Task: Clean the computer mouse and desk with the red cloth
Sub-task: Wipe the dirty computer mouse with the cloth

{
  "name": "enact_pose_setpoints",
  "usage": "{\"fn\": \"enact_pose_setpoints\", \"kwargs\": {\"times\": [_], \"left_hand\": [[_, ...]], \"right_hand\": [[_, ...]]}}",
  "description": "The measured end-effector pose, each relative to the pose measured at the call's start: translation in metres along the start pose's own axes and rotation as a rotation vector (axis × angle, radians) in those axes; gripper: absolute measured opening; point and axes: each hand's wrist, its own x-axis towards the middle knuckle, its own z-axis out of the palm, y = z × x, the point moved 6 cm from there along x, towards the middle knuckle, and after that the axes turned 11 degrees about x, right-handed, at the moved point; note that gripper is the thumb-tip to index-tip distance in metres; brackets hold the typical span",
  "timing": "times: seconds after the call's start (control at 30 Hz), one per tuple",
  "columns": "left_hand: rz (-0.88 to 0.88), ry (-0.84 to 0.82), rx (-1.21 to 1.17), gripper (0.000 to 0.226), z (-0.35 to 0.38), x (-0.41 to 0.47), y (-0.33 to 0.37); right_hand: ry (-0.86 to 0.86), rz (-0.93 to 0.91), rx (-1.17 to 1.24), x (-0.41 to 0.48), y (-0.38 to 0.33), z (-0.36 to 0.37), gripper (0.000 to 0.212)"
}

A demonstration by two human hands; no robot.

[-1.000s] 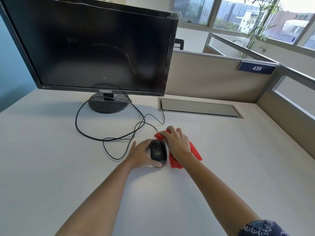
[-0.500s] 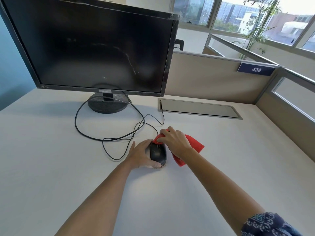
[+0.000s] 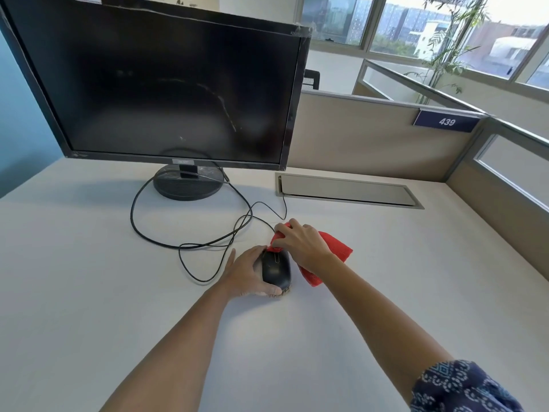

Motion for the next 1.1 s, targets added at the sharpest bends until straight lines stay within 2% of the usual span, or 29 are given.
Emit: {"fn": "enact_pose_setpoints", "kwargs": {"times": [0.2, 0.37, 0.5, 0.73, 0.87, 1.1], "left_hand": [[-0.006, -0.001, 0.008, 0.095, 0.0, 0.001, -0.002], [-0.008, -0.004, -0.012, 0.095, -0.001, -0.001, 0.0], [-0.019, -0.007, -0.021, 0.092, -0.001, -0.001, -0.001], [-0.014, -0.012, -0.004, 0.102, -0.001, 0.0, 0.002], [-0.009, -0.016, 0.002, 0.109, -0.003, -0.001, 0.004], [-0.021, -0.016, 0.009, 0.109, -0.004, -0.002, 0.005]], "right_hand": [[0.014, -0.049, 0.045, -0.014, 0.001, 0.004, 0.042], [0.001, 0.098, 0.077, -0.013, 0.005, 0.007, 0.04], [0.055, 0.252, 0.223, -0.023, 0.007, 0.015, 0.047], [0.135, 0.302, 0.42, -0.051, 0.0, 0.016, 0.032], [0.134, 0.291, 0.401, -0.061, 0.001, 0.014, 0.03], [0.116, 0.317, 0.323, -0.044, -0.003, 0.006, 0.038]]}}
